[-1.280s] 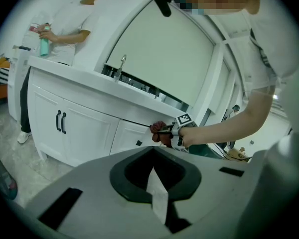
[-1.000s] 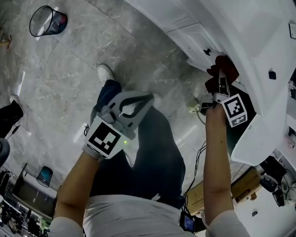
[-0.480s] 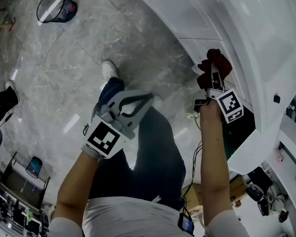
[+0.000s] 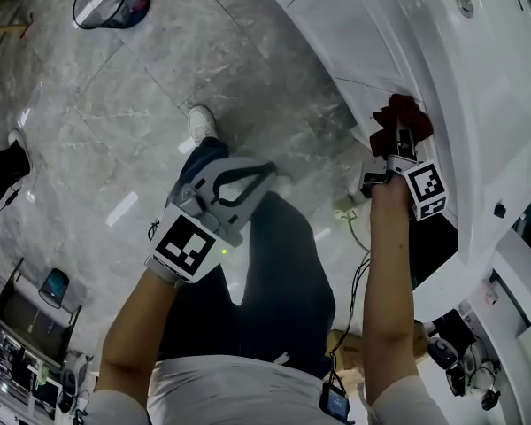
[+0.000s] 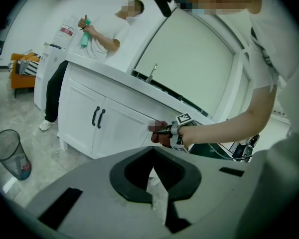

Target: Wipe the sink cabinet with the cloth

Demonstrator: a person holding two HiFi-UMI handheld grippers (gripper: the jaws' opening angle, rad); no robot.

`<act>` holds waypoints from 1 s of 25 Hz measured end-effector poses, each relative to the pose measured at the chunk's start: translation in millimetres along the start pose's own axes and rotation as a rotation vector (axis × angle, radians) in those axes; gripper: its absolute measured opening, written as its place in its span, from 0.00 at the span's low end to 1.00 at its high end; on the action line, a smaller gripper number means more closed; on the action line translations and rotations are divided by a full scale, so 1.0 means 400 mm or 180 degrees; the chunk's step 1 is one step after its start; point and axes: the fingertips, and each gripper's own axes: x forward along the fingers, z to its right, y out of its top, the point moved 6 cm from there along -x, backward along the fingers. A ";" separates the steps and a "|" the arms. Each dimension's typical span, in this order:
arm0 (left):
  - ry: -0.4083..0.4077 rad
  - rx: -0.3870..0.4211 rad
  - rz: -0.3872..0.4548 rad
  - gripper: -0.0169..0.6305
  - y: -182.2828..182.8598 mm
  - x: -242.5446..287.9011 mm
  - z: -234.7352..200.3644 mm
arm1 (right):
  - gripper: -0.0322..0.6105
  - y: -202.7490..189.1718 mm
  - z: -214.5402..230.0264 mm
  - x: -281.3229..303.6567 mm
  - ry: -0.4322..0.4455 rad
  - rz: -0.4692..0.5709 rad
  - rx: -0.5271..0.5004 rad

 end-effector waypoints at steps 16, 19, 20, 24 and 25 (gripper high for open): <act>0.0169 0.0090 0.0040 0.04 -0.038 0.021 -0.082 | 0.20 -0.125 0.094 0.166 -0.0071 -0.0261 -0.0189; 0.0217 0.0075 0.0033 0.04 -0.053 0.015 -0.094 | 0.20 -0.154 0.121 0.195 -0.0111 -0.0303 -0.0195; 0.0237 0.0059 0.0028 0.04 -0.057 0.014 -0.099 | 0.20 -0.162 0.128 0.206 -0.0117 -0.0318 -0.0194; 0.0238 0.0073 0.0012 0.04 -0.062 0.015 -0.102 | 0.20 -0.187 0.158 0.235 -0.0151 -0.0396 -0.0226; 0.0230 0.0089 0.0011 0.04 -0.064 0.016 -0.103 | 0.20 -0.193 0.164 0.241 -0.0163 -0.0411 -0.0225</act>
